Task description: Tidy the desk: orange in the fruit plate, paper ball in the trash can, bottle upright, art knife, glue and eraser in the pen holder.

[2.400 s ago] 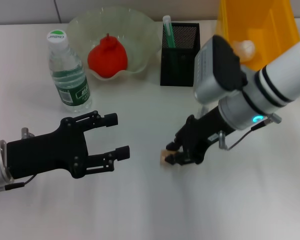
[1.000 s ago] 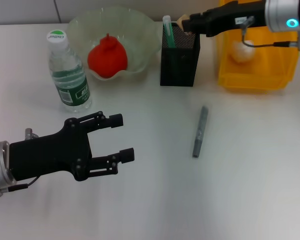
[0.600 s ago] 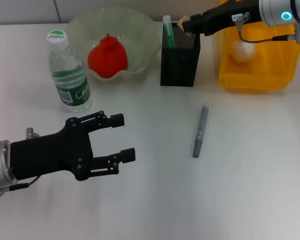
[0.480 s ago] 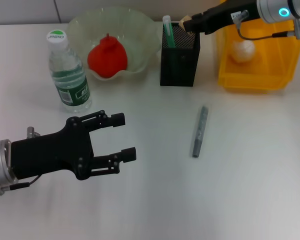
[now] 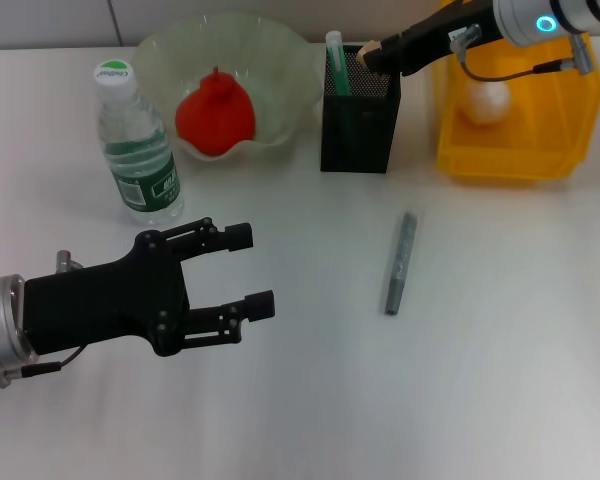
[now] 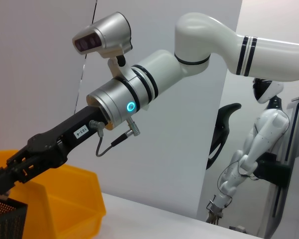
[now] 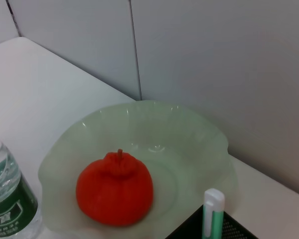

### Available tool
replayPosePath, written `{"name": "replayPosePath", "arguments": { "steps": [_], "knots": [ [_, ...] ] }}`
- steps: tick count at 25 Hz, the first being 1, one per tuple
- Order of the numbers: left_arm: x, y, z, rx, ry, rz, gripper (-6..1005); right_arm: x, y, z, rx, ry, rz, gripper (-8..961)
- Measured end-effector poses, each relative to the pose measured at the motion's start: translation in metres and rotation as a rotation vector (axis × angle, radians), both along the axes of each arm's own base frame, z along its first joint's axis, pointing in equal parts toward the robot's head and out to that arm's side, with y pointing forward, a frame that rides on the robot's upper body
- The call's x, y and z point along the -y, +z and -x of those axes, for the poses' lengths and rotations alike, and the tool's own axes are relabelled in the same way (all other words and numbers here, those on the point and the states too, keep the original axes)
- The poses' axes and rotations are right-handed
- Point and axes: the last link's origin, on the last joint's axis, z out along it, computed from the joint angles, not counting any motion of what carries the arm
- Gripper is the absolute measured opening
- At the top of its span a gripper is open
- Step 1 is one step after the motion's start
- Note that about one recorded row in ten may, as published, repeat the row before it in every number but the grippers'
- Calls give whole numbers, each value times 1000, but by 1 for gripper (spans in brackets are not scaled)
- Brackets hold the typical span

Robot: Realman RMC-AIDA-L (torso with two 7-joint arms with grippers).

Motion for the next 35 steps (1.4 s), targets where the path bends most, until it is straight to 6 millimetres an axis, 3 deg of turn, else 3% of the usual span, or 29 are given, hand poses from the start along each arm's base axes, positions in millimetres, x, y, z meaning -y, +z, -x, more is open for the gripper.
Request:
{"name": "replayPosePath", "arguments": {
  "steps": [4,11,18,23,29,35],
  "knots": [
    [0,0,0,0,-1,0,807,0,-2,-1,-1,-5,4,244],
    [-1,1,0,-2,-3,-2,807,-1,0,3,-14,-13,-3,365],
    [-3,1,-2,-3,-12,-4,806,12,20,31,-74,-69,58,544],
    [-3,1,-3,-4,-15,-5,806,31,27,50,-6,-167,147,637],
    [-2,2,-4,4,-24,0,807,44,11,54,130,-246,232,636],
    [-2,2,-5,7,-29,0,807,47,-11,41,199,-314,301,637]
  ]
}}
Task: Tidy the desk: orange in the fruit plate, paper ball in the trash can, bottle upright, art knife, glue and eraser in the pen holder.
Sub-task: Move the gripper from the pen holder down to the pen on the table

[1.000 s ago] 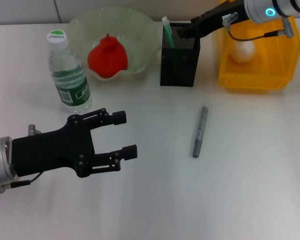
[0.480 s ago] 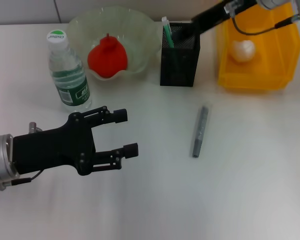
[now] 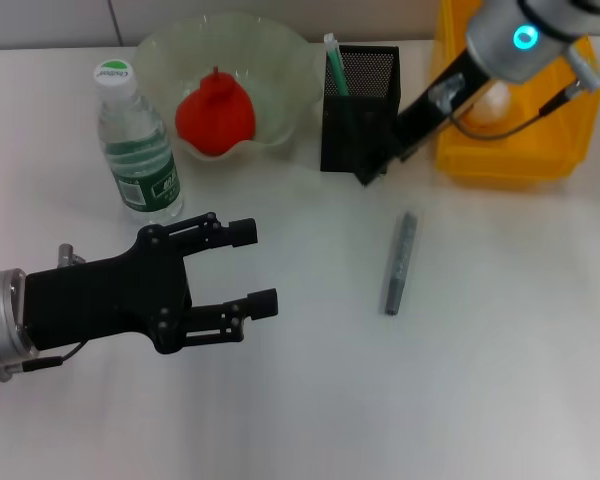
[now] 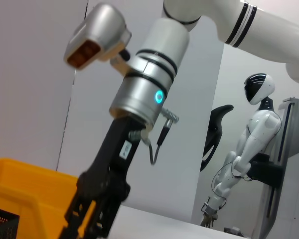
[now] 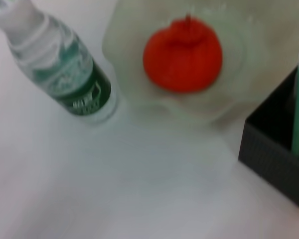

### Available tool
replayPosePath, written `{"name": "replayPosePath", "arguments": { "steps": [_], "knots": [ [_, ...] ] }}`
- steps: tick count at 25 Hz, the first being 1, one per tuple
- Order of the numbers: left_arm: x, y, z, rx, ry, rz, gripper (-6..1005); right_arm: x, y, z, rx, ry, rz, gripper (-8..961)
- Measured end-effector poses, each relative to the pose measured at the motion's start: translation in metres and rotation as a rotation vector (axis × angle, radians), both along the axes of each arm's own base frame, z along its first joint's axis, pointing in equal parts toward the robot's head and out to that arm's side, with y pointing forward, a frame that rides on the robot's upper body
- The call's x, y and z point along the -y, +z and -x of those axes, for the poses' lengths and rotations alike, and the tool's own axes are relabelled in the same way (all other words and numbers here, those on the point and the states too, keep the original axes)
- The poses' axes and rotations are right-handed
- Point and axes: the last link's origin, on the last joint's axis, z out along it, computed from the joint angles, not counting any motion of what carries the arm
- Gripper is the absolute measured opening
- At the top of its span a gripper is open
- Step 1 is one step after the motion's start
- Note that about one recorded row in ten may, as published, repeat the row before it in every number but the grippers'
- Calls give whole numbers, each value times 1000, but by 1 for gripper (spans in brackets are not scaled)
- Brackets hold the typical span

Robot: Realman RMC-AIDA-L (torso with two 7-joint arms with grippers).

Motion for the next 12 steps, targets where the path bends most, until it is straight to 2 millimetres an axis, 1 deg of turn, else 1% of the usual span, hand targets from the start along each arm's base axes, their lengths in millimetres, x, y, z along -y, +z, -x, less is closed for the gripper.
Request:
{"name": "replayPosePath", "arguments": {
  "steps": [4,6,7,11,12],
  "knots": [
    [0,0,0,1,0,0,807,2,-13,-10,35,-25,36,637],
    [0,0,0,1,-1,0,807,3,-17,-15,60,-35,45,637],
    [0,0,0,1,-1,0,807,4,-20,-20,87,-52,49,637],
    [1,-1,0,2,-1,0,807,6,-26,-27,114,-77,54,636],
    [1,-1,0,2,-1,0,807,7,-31,-32,132,-89,52,636]
  ]
}}
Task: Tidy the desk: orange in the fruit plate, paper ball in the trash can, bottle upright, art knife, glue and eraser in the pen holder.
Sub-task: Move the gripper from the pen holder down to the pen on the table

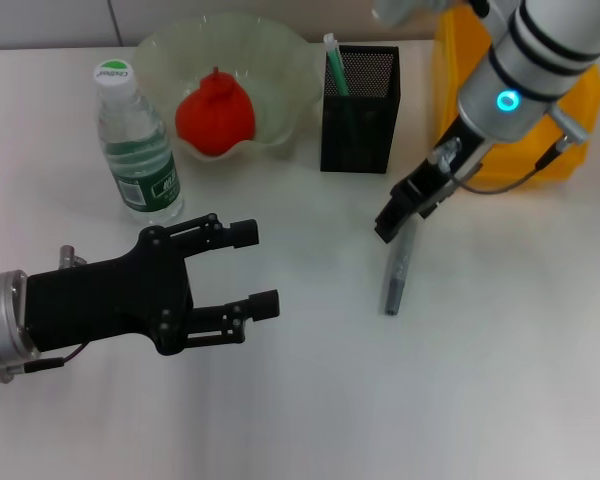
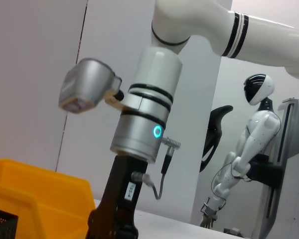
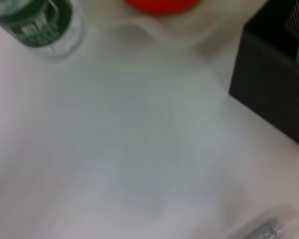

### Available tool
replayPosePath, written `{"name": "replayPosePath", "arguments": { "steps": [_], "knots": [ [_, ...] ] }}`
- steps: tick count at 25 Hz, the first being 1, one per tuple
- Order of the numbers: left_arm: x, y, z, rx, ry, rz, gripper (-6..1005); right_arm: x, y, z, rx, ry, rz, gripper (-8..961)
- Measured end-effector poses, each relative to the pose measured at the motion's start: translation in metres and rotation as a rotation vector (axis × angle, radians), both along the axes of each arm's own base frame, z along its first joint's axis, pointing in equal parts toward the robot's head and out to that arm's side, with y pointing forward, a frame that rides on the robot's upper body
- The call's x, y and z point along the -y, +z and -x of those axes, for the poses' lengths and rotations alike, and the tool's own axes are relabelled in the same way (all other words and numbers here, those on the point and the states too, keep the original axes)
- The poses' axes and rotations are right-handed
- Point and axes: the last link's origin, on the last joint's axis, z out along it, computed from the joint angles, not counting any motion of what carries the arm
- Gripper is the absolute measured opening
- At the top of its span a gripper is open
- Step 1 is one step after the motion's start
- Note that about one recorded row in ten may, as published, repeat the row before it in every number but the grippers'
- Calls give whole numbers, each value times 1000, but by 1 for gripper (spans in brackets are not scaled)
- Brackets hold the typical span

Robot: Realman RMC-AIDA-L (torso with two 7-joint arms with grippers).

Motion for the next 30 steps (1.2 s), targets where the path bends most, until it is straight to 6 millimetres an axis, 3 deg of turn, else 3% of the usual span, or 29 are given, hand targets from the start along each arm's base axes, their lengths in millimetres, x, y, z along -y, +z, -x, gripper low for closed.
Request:
{"name": "replayPosePath", "arguments": {
  "steps": [9,30],
  "knots": [
    [1,-1,0,3,-1,3,806,3,-12,-12,66,-7,-25,636],
    [1,-1,-1,-4,-23,-1,806,5,-22,-22,35,-67,-62,589]
  ]
}}
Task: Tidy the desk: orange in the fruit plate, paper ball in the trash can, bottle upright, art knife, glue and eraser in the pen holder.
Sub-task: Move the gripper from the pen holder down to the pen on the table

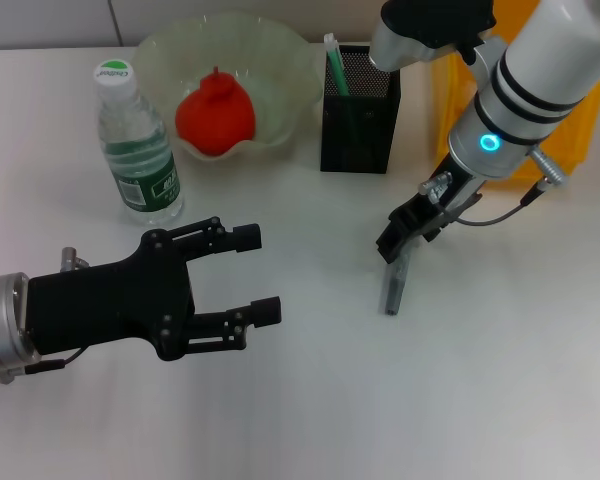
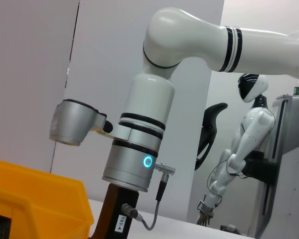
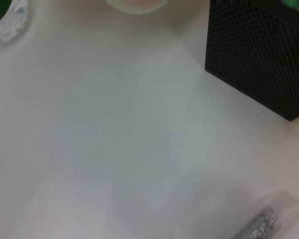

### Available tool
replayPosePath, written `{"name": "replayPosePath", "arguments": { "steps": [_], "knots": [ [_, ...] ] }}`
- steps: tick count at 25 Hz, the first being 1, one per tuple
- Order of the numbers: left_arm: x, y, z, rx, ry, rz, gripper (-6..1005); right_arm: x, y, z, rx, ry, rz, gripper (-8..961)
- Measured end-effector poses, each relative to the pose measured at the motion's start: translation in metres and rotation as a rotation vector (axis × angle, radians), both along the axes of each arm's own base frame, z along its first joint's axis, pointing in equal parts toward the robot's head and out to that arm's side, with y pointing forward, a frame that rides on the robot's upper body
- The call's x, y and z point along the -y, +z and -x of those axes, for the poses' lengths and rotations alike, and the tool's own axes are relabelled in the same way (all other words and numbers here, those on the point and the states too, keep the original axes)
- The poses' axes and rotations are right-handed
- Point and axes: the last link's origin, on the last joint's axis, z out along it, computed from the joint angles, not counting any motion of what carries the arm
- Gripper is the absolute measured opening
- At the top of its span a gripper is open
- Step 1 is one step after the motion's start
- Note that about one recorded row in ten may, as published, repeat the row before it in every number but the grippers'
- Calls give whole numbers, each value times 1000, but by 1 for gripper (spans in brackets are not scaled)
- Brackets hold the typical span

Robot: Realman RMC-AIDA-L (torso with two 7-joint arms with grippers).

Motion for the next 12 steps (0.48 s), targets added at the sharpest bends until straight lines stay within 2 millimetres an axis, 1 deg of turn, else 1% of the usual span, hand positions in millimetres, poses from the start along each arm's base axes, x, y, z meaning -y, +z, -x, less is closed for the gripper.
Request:
{"name": "replayPosePath", "arguments": {
  "steps": [12],
  "knots": [
    [-1,1,0,-5,-9,-8,807,0,-3,-1,2,2,0,545]
  ]
}}
